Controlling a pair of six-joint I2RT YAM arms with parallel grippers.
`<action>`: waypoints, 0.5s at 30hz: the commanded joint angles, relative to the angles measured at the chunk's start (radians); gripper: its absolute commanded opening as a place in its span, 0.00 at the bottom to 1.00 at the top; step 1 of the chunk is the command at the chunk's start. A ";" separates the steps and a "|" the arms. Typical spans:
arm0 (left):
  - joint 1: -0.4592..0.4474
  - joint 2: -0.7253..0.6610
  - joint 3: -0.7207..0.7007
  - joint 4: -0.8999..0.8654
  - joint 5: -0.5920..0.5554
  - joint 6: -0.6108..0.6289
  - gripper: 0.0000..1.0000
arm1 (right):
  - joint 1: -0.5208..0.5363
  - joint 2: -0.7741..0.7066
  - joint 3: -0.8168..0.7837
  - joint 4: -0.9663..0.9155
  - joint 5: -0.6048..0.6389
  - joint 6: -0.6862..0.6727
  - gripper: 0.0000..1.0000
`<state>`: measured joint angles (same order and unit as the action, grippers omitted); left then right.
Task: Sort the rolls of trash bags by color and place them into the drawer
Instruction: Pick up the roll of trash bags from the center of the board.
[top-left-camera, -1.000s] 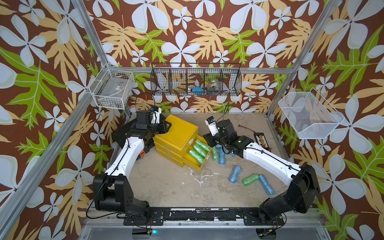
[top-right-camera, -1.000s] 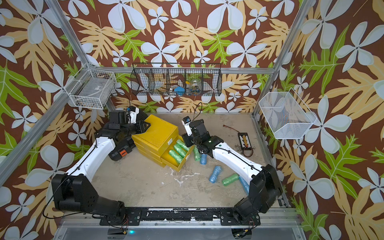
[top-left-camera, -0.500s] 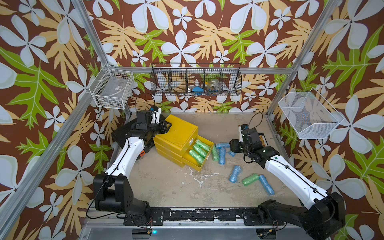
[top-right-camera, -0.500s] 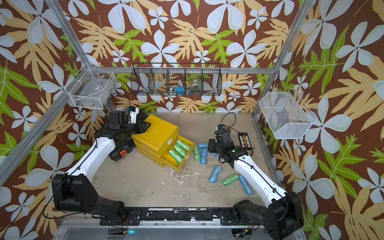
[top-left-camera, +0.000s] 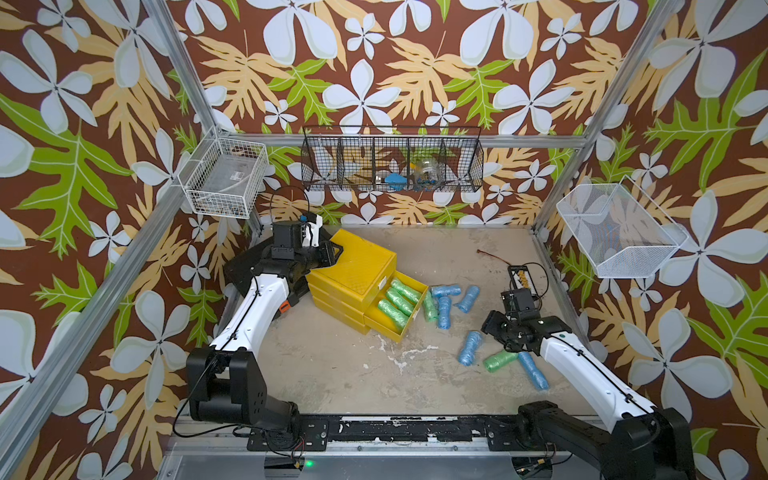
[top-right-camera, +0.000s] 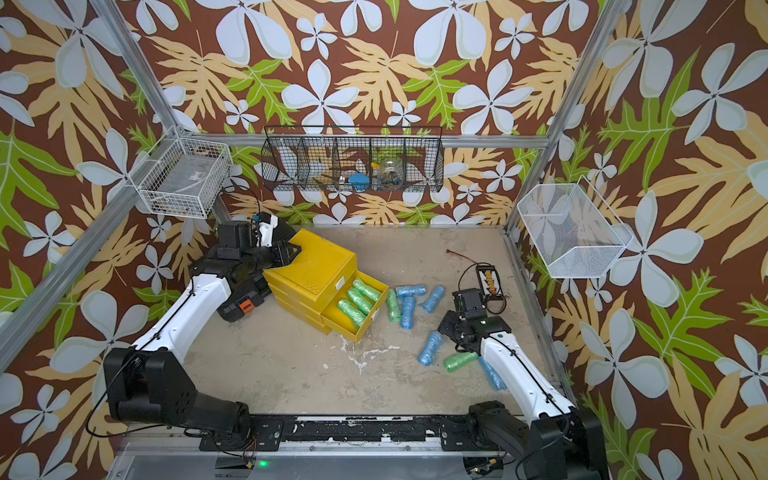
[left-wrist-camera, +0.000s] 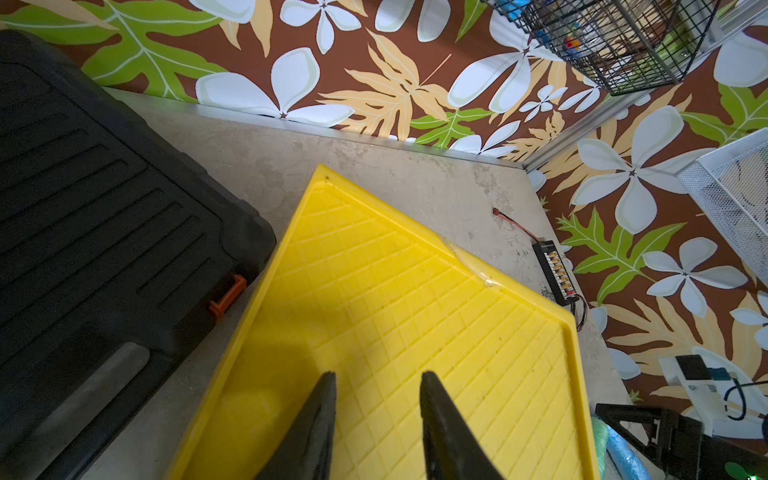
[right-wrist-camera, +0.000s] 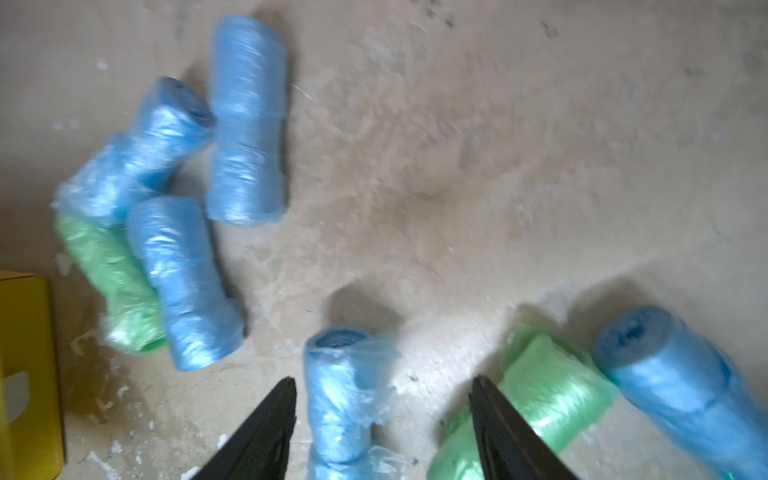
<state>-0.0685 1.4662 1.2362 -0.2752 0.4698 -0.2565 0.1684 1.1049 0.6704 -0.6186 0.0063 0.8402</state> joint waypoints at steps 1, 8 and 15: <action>0.001 0.006 0.008 -0.040 0.008 -0.001 0.37 | -0.014 0.004 -0.025 -0.086 0.024 0.100 0.68; 0.001 0.002 0.009 -0.048 0.000 0.004 0.37 | -0.033 -0.032 -0.064 -0.109 0.041 0.143 0.69; 0.001 0.002 0.008 -0.049 -0.001 0.003 0.38 | -0.044 -0.035 -0.120 -0.075 0.042 0.150 0.69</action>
<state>-0.0685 1.4666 1.2392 -0.2825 0.4694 -0.2565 0.1257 1.0645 0.5621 -0.6994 0.0284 0.9718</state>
